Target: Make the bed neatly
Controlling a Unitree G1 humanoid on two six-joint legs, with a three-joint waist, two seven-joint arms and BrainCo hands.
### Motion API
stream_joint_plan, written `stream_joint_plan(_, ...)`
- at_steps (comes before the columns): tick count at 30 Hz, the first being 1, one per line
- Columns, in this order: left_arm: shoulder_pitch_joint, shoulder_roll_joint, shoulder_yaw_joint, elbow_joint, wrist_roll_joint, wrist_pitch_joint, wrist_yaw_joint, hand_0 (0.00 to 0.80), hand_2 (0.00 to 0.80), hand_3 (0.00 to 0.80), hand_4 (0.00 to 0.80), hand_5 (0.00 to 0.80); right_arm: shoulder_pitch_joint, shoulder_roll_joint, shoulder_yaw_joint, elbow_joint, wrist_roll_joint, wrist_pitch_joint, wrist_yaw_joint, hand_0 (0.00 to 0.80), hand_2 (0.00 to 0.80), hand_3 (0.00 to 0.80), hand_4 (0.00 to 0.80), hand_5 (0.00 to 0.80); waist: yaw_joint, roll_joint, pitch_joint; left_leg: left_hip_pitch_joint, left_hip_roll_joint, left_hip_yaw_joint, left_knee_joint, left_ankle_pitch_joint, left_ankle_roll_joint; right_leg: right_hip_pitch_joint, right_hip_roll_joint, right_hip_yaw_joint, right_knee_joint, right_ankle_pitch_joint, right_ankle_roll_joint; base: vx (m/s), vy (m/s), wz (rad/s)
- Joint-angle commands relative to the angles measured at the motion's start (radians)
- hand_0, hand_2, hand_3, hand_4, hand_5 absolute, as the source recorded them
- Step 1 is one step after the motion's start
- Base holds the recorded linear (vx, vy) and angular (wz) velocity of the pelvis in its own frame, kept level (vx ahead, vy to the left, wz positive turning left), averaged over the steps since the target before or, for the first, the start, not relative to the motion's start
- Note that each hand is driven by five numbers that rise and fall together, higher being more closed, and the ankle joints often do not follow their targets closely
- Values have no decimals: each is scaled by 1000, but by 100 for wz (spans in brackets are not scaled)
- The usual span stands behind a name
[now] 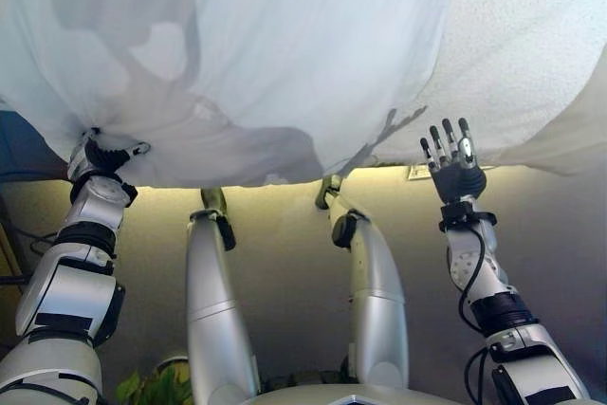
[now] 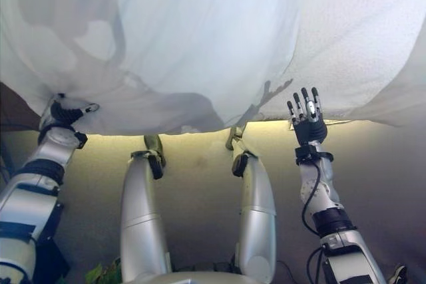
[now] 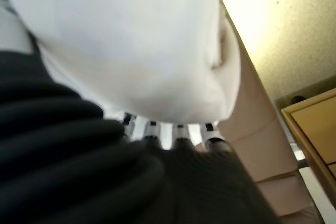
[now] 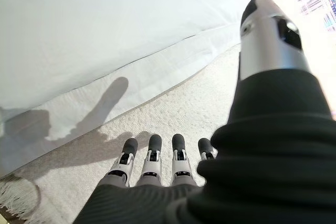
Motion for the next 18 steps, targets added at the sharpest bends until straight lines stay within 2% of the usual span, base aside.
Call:
stream_joint_plan(1, 214, -113, -6, 267, -152, 122, -40, 0, 0, 0, 0, 0, 30, -2, -63, -80, 37, -8, 22, 0, 0, 0, 0, 0, 47, -92, 105, -50, 20, -57, -23, 105, 17, 25, -46, 14, 2, 144, 97, 65, -54, 7)
stream_joint_plan(2, 221, -103, 13, 254, -190, 63, 35, 0, 0, 0, 0, 0, 38, 7, -54, -84, 36, -10, 21, 0, 0, 0, 0, 0, 50, -91, 105, -42, 21, -58, -21, 104, 20, 30, -46, 15, 10, 143, 95, 69, -47, 10)
stream_joint_plan(4, 232, -82, 63, 219, -280, -18, 111, 0, 0, 0, 0, 0, 59, 15, -44, -91, 40, -11, 18, 0, 0, 0, 0, 0, 59, -85, 105, -24, 24, -57, -15, 104, 23, 42, -52, 18, 25, 142, 94, 98, -61, 19)
stream_joint_plan(7, 263, -69, 160, 167, -408, -178, 162, 0, 0, 0, 0, 0, 87, 28, -36, -100, 39, -16, -9, 0, 0, 0, 0, 0, 75, -64, 105, 29, 26, -49, -32, 111, 23, 75, -69, 27, 35, 139, 92, 116, -41, 28)
stream_joint_plan(11, 329, -92, 259, 69, -494, -318, 190, 0, 0, 0, 0, 0, 124, 55, -49, -120, 16, -22, -42, 0, 0, 0, 0, 0, 99, -36, 105, 143, 21, -22, -95, 121, 18, 156, -100, 27, 14, 130, 95, 115, -14, 21)
stream_joint_plan(12, 347, -104, 288, 31, -493, -367, 220, 0, 0, 0, 0, 0, 133, 67, -54, -127, 3, -27, -55, 0, 0, 0, 0, 0, 108, -31, 105, 188, 22, -10, -124, 125, 14, 192, -111, 21, -1, 127, 98, 141, -31, 16)
stream_joint_plan(15, 391, -139, 349, -125, -467, -445, 268, 0, 0, 0, 0, 0, 157, 92, -62, -138, -24, -48, -72, 0, 0, 0, 0, 0, 131, -23, 104, 293, 13, 16, -202, 138, 6, 280, -131, -1, -55, 121, 104, 128, -52, 24)
stream_joint_plan(18, 432, -172, 380, -288, -398, -486, 307, 0, 0, 0, 0, 0, 189, 119, -71, -138, -30, -76, -66, 0, 0, 0, 0, 0, 155, -21, 83, 346, 0, 24, -251, 144, -1, 333, -142, -21, -98, 119, 112, 114, -108, 31)
